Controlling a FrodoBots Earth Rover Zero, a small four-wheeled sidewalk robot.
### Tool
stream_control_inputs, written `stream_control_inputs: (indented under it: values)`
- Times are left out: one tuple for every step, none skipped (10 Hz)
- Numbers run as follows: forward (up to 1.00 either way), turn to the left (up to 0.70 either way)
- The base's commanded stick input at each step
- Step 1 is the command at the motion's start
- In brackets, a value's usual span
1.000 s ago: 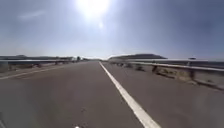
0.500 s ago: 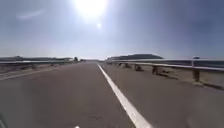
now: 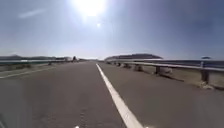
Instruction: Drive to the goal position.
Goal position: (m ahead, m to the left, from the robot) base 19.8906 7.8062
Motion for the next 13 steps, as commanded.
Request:
stream_control_inputs:
  values:
    - [0.7, 0.0]
    - [0.7, 0.0]
    - [0.7, 0.0]
    - [0.7, 0.0]
    - [0.7, 0.0]
    - [0.7, 0.0]
    - [0.7, 0.0]
    - [0.7, 0.0]
    - [0.7, 0.0]
    - [0.7, 0.0]
    - [0.7, 0.0]
    - [0.7, 0.1]
    - [0.7, 0.32]
